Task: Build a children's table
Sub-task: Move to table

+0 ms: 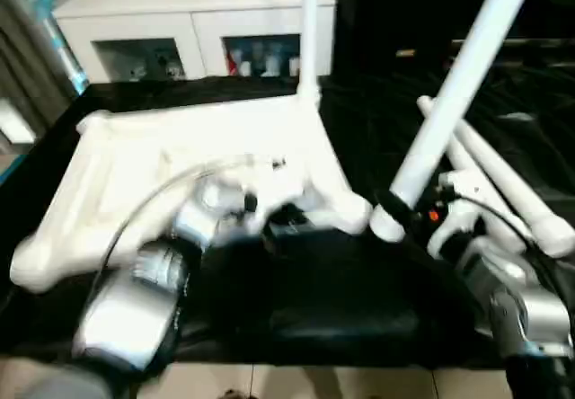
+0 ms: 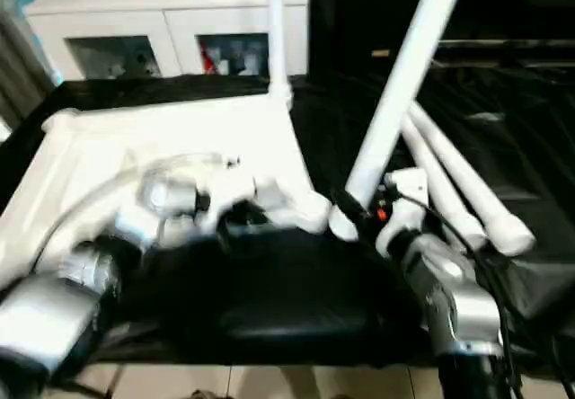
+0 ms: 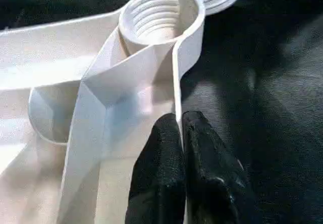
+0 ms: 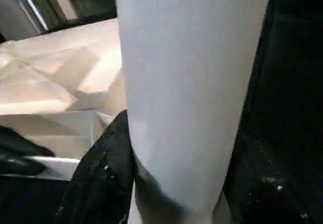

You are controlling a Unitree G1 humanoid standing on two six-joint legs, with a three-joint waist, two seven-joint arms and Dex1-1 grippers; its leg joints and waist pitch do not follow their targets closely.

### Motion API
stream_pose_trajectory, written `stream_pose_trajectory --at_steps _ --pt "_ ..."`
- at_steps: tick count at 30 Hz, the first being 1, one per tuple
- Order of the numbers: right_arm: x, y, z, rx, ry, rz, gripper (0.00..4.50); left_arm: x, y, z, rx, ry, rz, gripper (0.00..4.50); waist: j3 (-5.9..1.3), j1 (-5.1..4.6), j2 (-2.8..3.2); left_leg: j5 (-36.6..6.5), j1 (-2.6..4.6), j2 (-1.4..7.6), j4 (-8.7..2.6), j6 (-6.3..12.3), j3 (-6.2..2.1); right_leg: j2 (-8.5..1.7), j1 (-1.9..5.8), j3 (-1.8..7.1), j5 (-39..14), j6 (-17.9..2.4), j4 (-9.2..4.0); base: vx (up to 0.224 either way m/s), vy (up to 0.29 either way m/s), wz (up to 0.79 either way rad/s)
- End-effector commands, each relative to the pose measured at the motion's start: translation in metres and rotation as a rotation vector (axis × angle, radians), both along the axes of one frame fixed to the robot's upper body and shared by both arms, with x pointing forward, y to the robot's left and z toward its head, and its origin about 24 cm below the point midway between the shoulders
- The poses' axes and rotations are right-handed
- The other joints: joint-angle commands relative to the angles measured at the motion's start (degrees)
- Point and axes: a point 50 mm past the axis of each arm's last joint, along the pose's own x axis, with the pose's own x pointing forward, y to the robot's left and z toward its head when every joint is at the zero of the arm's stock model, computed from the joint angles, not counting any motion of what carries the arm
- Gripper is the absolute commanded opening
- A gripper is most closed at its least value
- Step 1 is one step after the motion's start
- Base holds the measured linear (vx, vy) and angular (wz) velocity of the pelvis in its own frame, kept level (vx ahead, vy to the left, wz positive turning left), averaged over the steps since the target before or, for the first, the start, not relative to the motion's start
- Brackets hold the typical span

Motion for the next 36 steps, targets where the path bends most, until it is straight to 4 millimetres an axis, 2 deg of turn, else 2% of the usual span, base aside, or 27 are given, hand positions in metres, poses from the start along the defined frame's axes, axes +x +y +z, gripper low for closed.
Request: stream_pose_trajectory --at_steps 1,3,5,7,8,12,13,14,15,16,17,18,19,20,21,22,23,24,25,26,27,28,30,31,32,35,36 --pt "0.004 0.002 0.007 0.002 -0.034 0.004 1.91 -0.008 -0.001 -0.012 0.085 0.010 -0.062 0.00 -3.64 0.08 -1.35 -16.41 1.71 2.89 -4.34 3.39 -1.67 -3.40 2.00 1.98 -16.70 -11.52 -5.15 0.000 0.000 0.00" --pt "0.004 0.001 0.008 -0.003 -0.035 0.002 1.91 -0.010 0.001 -0.013 0.109 -0.001 -0.083 0.00 -3.47 0.22 -1.46 -17.65 1.77 2.81 -4.52 2.24 -1.70 -3.51 1.91 2.08 -19.43 -10.25 -5.41 0.000 0.000 0.00" --pt "0.005 0.001 0.008 -0.008 -0.036 0.001 1.91 -0.010 0.001 -0.012 0.102 -0.008 -0.081 0.00 -3.50 0.26 -1.65 -17.41 1.73 2.87 -4.56 2.02 -1.73 -3.58 1.93 2.16 -19.36 -10.01 -5.41 0.000 0.000 0.00" --pt "0.005 0.001 0.008 -0.012 -0.039 0.000 1.91 -0.011 0.002 -0.010 0.086 -0.029 -0.071 0.00 -3.60 0.39 -1.51 -16.29 1.68 2.93 -4.55 2.08 -1.73 -3.60 1.92 2.21 -17.98 -10.07 -5.20 0.000 0.000 0.00" --pt "0.005 0.001 0.008 -0.012 -0.039 -0.001 1.91 -0.011 0.003 -0.010 0.083 -0.034 -0.068 0.46 -3.58 0.41 -1.49 -16.17 1.66 2.92 -4.53 2.13 -1.69 -3.57 1.88 2.21 -17.48 -10.21 -5.18 0.000 0.000 0.00" --pt "0.006 0.003 0.010 -0.005 -0.047 0.001 1.91 -0.008 0.012 0.001 0.000 -0.020 -0.038 0.78 -3.73 0.43 -1.53 -14.63 1.39 2.81 -4.49 2.43 -1.64 -3.58 2.07 2.18 -15.18 -10.76 -4.77 0.000 0.000 0.00" --pt "0.006 0.004 0.010 -0.003 -0.051 0.003 1.91 -0.006 0.014 0.010 -0.061 -0.045 -0.010 1.02 -3.78 0.42 -1.49 -14.34 1.47 2.81 -4.45 2.55 -1.56 -3.51 1.98 2.19 -14.70 -10.87 -4.82 0.000 0.000 0.00" --pt "0.005 0.005 0.011 -0.002 -0.054 0.003 1.91 -0.005 0.015 0.015 -0.099 -0.053 0.010 1.02 -3.83 0.50 -1.79 -13.50 1.39 2.86 -4.34 2.82 -1.51 -3.63 2.07 2.22 -13.45 -11.52 -4.50 0.000 0.000 0.00" --pt "0.005 0.006 0.013 -0.009 -0.067 0.006 1.91 -0.004 0.017 0.032 -0.220 -0.040 0.049 1.05 -3.80 0.53 -1.93 -12.96 1.47 3.04 -4.39 2.97 -1.38 -3.62 2.02 2.23 -12.49 -12.30 -4.31 0.000 0.000 0.00" --pt "0.005 0.006 0.014 -0.016 -0.070 0.004 1.91 -0.004 0.018 0.037 -0.261 -0.033 0.061 1.05 -3.83 0.65 -1.96 -12.55 1.42 3.03 -4.33 3.25 -1.44 -3.66 2.01 2.19 -12.18 -12.63 -4.25 0.000 0.000 0.00" --pt "0.008 0.008 0.018 -0.043 -0.093 -0.008 1.91 -0.004 0.021 0.050 -0.348 -0.022 0.090 1.05 -3.73 0.58 -2.64 -12.22 1.41 3.08 -4.39 3.45 -1.25 -3.46 1.85 2.16 -11.95 -13.09 -4.24 0.000 0.000 0.00" --pt "0.010 0.009 0.020 -0.062 -0.109 -0.017 1.91 -0.005 0.023 0.058 -0.398 -0.015 0.104 1.05 -3.67 0.74 -2.11 -12.01 1.47 3.16 -4.39 2.87 -1.30 -3.60 1.82 2.16 -12.21 -13.60 -3.88 0.000 0.000 0.00" --pt "0.012 0.011 0.023 -0.075 -0.125 -0.022 1.91 -0.006 0.025 0.063 -0.432 -0.012 0.124 1.05 -3.52 0.58 -2.72 -12.51 1.46 3.02 -4.38 2.90 -1.14 -3.39 1.62 2.15 -13.28 -13.33 -4.15 0.000 0.000 0.00" --pt "0.014 0.012 0.028 -0.089 -0.157 -0.043 1.91 -0.005 0.029 0.066 -0.456 -0.022 0.175 1.05 -3.36 0.53 -2.82 -13.42 1.55 2.93 -4.44 2.53 -1.19 -3.35 1.60 2.18 -15.26 -12.78 -4.34 0.000 0.000 0.00" --pt "0.017 0.012 0.036 -0.110 -0.214 -0.106 1.91 0.001 0.040 0.070 -0.491 -0.095 0.328 1.05 -3.13 0.43 -3.14 -14.56 1.62 3.01 -4.56 1.82 -1.21 -3.27 1.47 2.24 -17.06 -11.75 -4.50 0.000 0.000 0.00" --pt "0.017 0.012 0.036 -0.110 -0.214 -0.106 1.91 0.001 0.040 0.070 -0.491 -0.095 0.328 1.05 -3.11 0.37 -2.99 -14.89 1.58 3.02 -4.55 1.40 -1.28 -3.25 1.45 2.27 -17.43 -11.23 -4.42 0.000 0.000 0.00" --pt "0.018 0.012 0.040 -0.118 -0.245 -0.116 1.91 0.004 0.047 0.071 -0.516 -0.132 0.426 1.05 -3.12 0.30 -2.95 -15.60 1.76 2.97 -4.63 0.88 -1.35 -3.18 1.49 2.28 -18.34 -10.12 -4.58 0.000 0.000 0.00" --pt "0.017 0.013 0.044 -0.105 -0.270 -0.126 1.91 0.005 0.056 0.072 -0.566 -0.194 0.574 1.05 -3.13 0.21 -3.28 -15.49 1.70 2.90 -4.60 0.74 -1.34 -3.08 1.58 2.33 -18.15 -9.26 -4.67 0.000 0.000 0.00" --pt "0.016 0.012 0.045 -0.091 -0.274 -0.144 1.91 0.004 0.062 0.071 -0.599 -0.217 0.672 1.05 -3.11 0.27 -3.35 -15.22 1.63 3.08 -4.70 0.78 -1.42 -3.15 1.74 2.37 -17.23 -9.23 -4.56 0.000 0.000 0.00" --pt "0.015 0.012 0.046 -0.083 -0.275 -0.154 1.91 0.003 0.066 0.070 -0.616 -0.228 0.724 1.05 -3.14 0.29 -3.27 -14.78 1.62 3.03 -4.65 1.15 -1.40 -3.05 1.64 2.36 -16.13 -9.16 -4.63 0.000 0.000 0.00" --pt "0.010 0.012 0.044 -0.038 -0.259 -0.174 1.91 -0.006 0.075 0.068 -0.628 -0.267 0.870 1.05 -3.38 0.22 -2.54 -14.33 1.59 3.52 -4.85 1.22 -1.60 -2.96 1.91 2.43 -12.85 -9.52 -4.32 0.000 0.000 0.00" --pt "0.007 0.013 0.042 -0.014 -0.246 -0.177 1.91 -0.012 0.079 0.067 -0.619 -0.284 0.926 1.05 -3.29 0.34 -2.39 -13.58 1.45 3.40 -4.82 1.64 -1.66 -3.00 1.90 2.36 -11.53 -9.58 -4.46 0.000 0.000 0.00" --pt "0.002 0.022 0.030 -0.066 -0.221 -0.102 1.91 -0.028 0.086 0.061 -0.552 -0.369 1.079 1.05 -3.59 0.74 -0.09 -12.77 1.45 3.31 -4.76 2.11 -1.94 -2.65 2.02 2.04 -6.74 -9.95 -4.03 0.000 0.000 0.00" --pt "0.002 0.023 0.029 -0.075 -0.225 -0.098 1.91 -0.030 0.086 0.059 -0.551 -0.369 1.096 1.05 -3.55 0.52 -0.99 -13.31 1.56 3.48 -4.80 2.10 -1.78 -2.48 2.02 2.01 -6.17 -9.90 -4.52 0.000 0.000 0.00" --pt "0.002 0.024 0.027 -0.081 -0.227 -0.092 1.91 -0.032 0.087 0.058 -0.537 -0.372 1.123 1.05 -3.43 0.64 -1.54 -14.28 1.44 3.11 -4.76 2.03 -1.66 -2.54 2.15 2.01 -7.01 -10.34 -4.58 0.000 0.000 0.00" --pt "0.002 0.027 0.027 -0.069 -0.233 -0.081 1.91 -0.037 0.086 0.062 -0.553 -0.419 1.222 1.05 -2.93 0.99 -1.42 -17.73 1.47 3.14 -4.99 1.15 -1.80 -2.92 1.95 2.09 -14.88 -9.05 -5.33 0.000 0.000 0.00" --pt "0.001 0.023 0.023 -0.053 -0.231 -0.122 1.91 -0.040 0.085 0.058 -0.590 -0.432 1.227 1.05 -2.95 0.96 -3.01 -17.25 1.41 3.02 -4.86 1.20 -1.75 -3.04 1.89 2.20 -17.42 -7.99 -5.44 0.000 0.000 0.00"
